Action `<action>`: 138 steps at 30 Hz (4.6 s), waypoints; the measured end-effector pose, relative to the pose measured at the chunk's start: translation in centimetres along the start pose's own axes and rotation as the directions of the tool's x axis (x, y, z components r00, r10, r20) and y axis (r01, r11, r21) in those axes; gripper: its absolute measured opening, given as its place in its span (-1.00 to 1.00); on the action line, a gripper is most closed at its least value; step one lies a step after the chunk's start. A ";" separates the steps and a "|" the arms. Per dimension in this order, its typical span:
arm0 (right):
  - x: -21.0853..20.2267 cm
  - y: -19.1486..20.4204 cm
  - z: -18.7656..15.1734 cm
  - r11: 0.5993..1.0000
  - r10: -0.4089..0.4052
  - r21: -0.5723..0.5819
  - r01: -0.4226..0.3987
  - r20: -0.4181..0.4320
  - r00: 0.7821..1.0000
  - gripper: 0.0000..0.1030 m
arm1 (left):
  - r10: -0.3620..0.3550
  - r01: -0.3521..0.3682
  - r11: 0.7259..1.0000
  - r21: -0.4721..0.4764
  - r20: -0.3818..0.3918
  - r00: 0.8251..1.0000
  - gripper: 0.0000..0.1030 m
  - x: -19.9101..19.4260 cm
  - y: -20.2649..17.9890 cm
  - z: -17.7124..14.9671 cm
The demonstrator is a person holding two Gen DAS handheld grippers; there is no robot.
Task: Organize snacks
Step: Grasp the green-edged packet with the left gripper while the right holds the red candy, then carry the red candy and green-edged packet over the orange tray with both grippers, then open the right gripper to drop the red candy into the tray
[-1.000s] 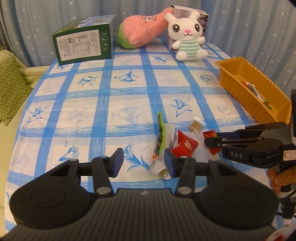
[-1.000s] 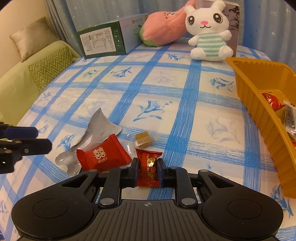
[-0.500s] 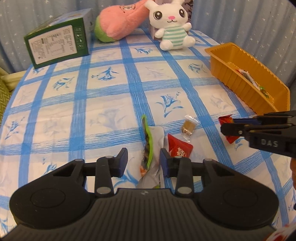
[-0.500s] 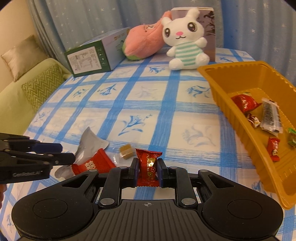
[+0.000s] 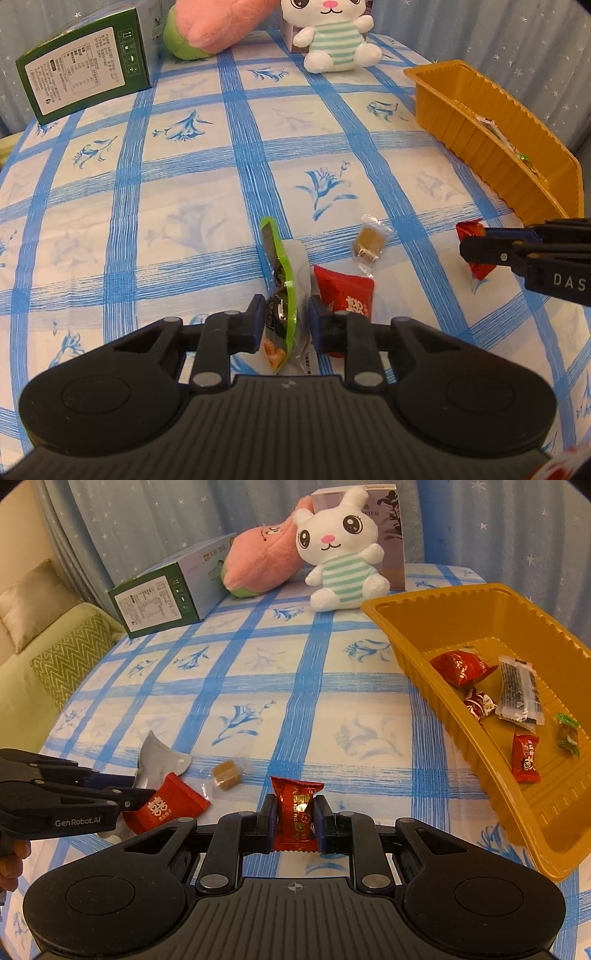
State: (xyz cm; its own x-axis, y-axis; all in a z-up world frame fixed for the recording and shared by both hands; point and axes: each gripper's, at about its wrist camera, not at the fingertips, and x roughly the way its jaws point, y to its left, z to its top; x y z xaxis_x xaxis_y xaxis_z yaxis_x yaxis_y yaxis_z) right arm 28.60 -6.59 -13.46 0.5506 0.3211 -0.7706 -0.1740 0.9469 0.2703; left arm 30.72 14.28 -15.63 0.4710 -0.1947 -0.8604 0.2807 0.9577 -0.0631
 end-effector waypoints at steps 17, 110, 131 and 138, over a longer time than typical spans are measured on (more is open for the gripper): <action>-0.2 0.5 0.2 0.999 0.036 -0.024 -0.036 0.003 0.999 -0.60 | 0.057 -0.055 0.997 -0.056 0.052 0.997 -0.61 -2.6 1.4 -0.8; -11.5 -22.6 6.0 0.999 0.049 0.010 -0.050 0.111 0.993 -0.60 | 0.038 -0.005 0.971 -0.237 0.133 0.990 -0.61 -0.3 -27.6 11.4; -9.4 -23.8 6.2 0.998 0.045 0.034 -0.048 0.066 0.997 -0.60 | 0.060 -0.055 0.958 -0.280 0.008 0.998 -0.61 4.0 -27.0 11.8; -9.2 -23.7 6.1 0.998 0.054 0.030 -0.055 0.056 0.997 -0.60 | 0.049 -0.041 0.964 -0.262 0.024 0.998 -0.61 3.4 -26.8 11.8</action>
State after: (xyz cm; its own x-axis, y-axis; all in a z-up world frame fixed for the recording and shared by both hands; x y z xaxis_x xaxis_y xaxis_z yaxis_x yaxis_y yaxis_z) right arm 32.65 -32.06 -9.21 0.5850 0.3701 -0.7217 -0.1796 0.9268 0.3298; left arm 34.69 -14.50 -10.87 0.5043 -0.1525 -0.8500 0.0318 0.9869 -0.1582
